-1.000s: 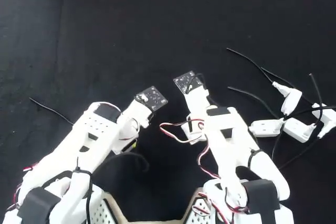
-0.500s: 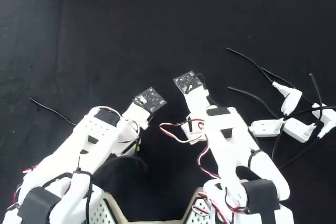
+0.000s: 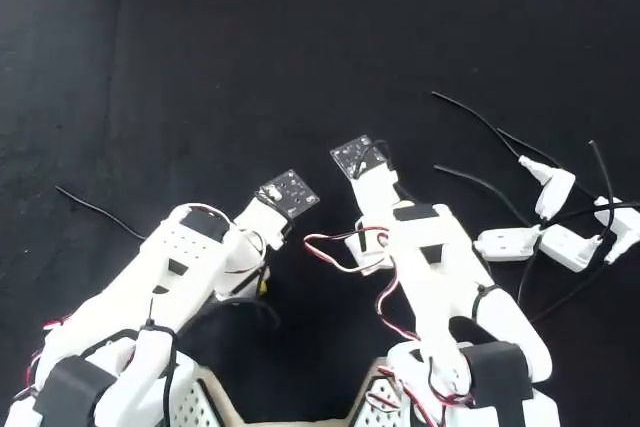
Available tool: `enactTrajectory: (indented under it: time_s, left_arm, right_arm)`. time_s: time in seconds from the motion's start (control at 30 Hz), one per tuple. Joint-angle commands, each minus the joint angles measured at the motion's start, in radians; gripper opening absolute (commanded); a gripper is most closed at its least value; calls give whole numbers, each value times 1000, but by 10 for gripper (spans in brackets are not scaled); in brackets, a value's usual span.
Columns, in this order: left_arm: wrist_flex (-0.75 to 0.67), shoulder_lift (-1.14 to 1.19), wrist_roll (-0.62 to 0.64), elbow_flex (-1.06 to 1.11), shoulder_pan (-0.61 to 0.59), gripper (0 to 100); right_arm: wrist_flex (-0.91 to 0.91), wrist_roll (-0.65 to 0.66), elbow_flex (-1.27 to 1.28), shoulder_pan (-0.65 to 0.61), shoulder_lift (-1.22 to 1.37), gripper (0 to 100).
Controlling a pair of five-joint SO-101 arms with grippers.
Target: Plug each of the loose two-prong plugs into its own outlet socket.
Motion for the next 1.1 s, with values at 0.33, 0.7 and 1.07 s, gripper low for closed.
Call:
enactTrajectory:
  time_s: [0.33,0.7,1.07]
  left_arm:
    - [18,-89,0,1,-4,228]
    - [170,-485,68,87,93,228]
    - [3,-11,86,50,90,223]
  right_arm:
    - [8,8,15,-3,18,12]
    - [8,8,15,-3,18,12]
    - [8,8,13,-3,18,12]
